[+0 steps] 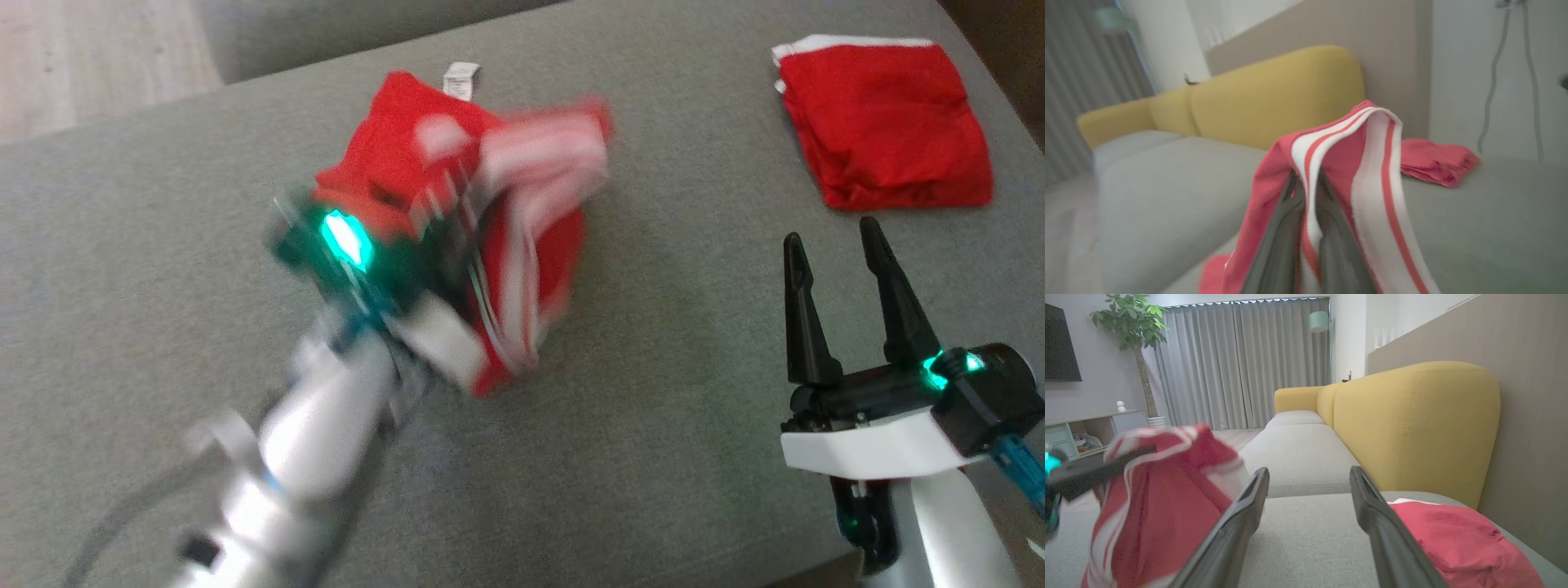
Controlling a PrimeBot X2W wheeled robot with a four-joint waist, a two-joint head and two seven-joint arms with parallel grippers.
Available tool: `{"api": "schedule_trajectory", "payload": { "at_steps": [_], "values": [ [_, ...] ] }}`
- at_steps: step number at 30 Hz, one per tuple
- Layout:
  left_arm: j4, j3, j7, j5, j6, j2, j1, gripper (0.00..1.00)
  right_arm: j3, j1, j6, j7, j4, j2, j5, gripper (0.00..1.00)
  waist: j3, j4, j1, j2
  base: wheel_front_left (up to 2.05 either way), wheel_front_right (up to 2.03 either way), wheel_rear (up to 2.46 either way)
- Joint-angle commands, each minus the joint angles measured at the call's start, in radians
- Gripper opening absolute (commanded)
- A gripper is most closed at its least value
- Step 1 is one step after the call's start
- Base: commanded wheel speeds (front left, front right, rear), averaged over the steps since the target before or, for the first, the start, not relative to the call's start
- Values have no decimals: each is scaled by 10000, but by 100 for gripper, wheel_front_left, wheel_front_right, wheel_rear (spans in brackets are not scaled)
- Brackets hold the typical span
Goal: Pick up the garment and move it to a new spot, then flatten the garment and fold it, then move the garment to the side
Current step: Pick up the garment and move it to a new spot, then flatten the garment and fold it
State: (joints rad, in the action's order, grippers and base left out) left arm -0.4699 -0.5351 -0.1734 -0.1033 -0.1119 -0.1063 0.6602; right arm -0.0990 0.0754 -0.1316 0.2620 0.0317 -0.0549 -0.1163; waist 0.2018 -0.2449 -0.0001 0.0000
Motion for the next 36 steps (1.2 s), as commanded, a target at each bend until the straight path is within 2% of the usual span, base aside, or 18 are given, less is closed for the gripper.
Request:
{"api": "schedule_trajectory", "payload": {
  "at_steps": [1,3,4,5,9,15,21,23,27,36],
  "values": [
    [48,65,-161,82,-14,-200,-113,0,-267,114,9,-2,330,44,-96,100,213,-218,1,0,0,0,0],
    [-547,-446,-423,219,-1,-42,-765,0,-294,103,9,-2,254,44,-181,100,261,-251,1,0,0,0,0],
    [-879,-604,-540,269,66,32,-1018,23,-315,101,9,-2,209,45,-216,100,259,-262,1,0,0,0,0],
    [-1148,-713,-654,323,206,104,-1225,100,-328,87,9,-2,148,45,-275,100,224,-262,1,0,0,0,0],
    [-1128,-556,-869,-88,909,408,-2076,100,-310,-141,9,-2,-110,45,-345,100,-167,-21,1,0,0,0,0],
    [1482,339,-880,-288,2229,495,-4151,100,-305,-861,9,-2,-530,46,-184,100,-1236,784,1,0,0,0,0],
    [3589,1708,-881,-114,3105,486,-6316,100,-229,-1492,9,-2,-822,46,-173,100,-2080,1593,1,0,0,0,0],
    [4131,2082,-882,-38,3261,493,-6875,100,-200,-1644,9,-2,-884,46,-135,100,-2277,1796,1,0,0,0,0],
    [4868,2399,-882,164,3201,507,-7725,100,-167,-1928,9,-2,-962,46,86,100,-2587,2174,1,0,0,0,0],
    [5003,2585,-883,551,3041,530,-8428,100,7,-2238,9,-2,-1143,47,33,100,-2799,2479,1,0,0,0,0]
  ]
}}
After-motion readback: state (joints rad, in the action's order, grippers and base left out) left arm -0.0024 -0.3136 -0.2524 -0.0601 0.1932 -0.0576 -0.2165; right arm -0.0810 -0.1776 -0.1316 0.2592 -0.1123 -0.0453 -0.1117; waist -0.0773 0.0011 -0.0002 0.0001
